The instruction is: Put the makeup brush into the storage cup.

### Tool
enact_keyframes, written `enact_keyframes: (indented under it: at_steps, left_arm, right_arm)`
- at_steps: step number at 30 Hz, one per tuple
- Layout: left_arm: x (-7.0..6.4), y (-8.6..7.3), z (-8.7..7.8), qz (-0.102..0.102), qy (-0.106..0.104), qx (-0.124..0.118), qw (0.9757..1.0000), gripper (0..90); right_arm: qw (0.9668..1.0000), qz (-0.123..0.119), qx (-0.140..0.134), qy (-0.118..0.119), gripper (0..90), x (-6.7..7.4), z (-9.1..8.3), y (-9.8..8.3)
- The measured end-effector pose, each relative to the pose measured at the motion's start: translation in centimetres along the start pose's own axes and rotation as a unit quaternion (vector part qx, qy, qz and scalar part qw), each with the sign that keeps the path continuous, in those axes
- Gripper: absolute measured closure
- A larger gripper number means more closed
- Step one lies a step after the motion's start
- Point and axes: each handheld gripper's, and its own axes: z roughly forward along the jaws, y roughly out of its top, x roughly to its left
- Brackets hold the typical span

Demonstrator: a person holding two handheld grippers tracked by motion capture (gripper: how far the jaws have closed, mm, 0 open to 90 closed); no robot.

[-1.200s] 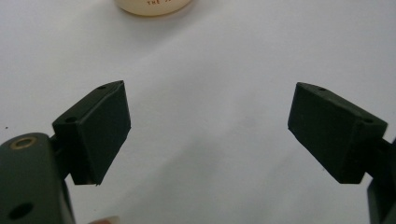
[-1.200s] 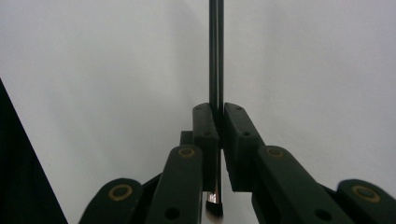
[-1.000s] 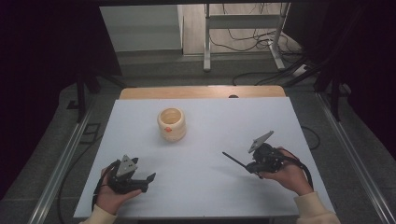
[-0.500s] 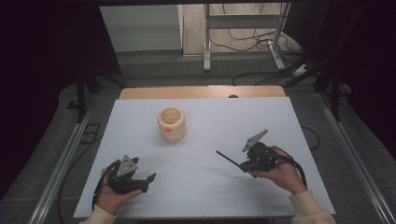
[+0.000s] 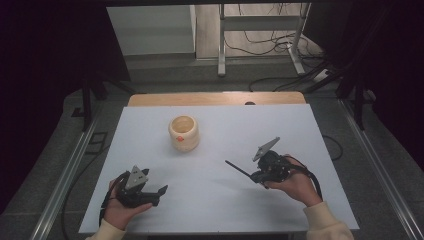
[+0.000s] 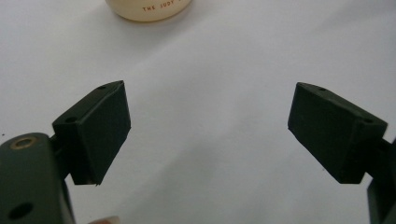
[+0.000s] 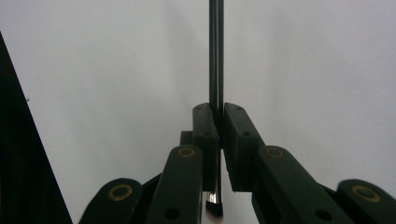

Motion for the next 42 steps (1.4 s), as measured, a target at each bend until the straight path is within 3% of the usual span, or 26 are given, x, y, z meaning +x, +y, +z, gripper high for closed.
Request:
enact_keyframes:
  at_steps: [42]
  left_arm:
    - [-0.9,0.7,0.0,0.012,-0.004,-0.008,0.9999,13.5]
  right_arm:
    - [0.9994,-0.030,0.003,0.018,83.1,1.8,2.0,3.7]
